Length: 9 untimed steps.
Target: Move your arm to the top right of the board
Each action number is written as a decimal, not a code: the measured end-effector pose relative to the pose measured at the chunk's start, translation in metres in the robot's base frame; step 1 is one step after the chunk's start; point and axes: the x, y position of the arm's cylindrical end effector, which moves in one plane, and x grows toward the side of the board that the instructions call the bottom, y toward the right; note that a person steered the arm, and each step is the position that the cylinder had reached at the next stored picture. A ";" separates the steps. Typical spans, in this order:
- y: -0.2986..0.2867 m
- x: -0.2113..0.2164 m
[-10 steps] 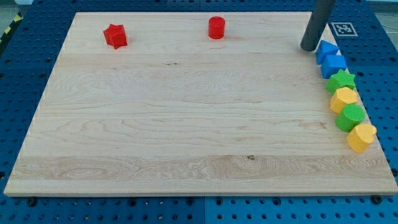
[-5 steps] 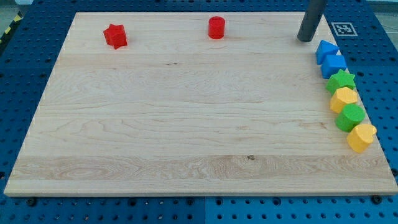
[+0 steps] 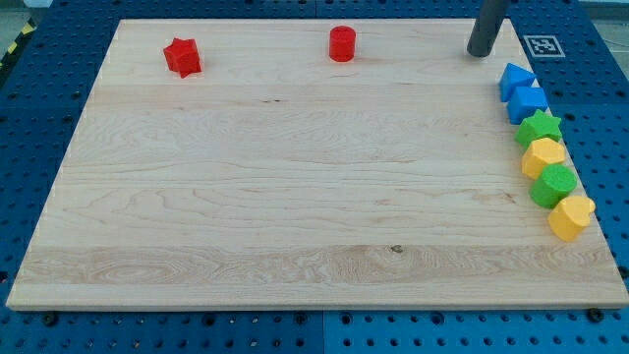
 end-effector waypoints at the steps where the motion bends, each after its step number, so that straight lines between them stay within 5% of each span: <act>1: 0.000 -0.002; 9: 0.000 -0.027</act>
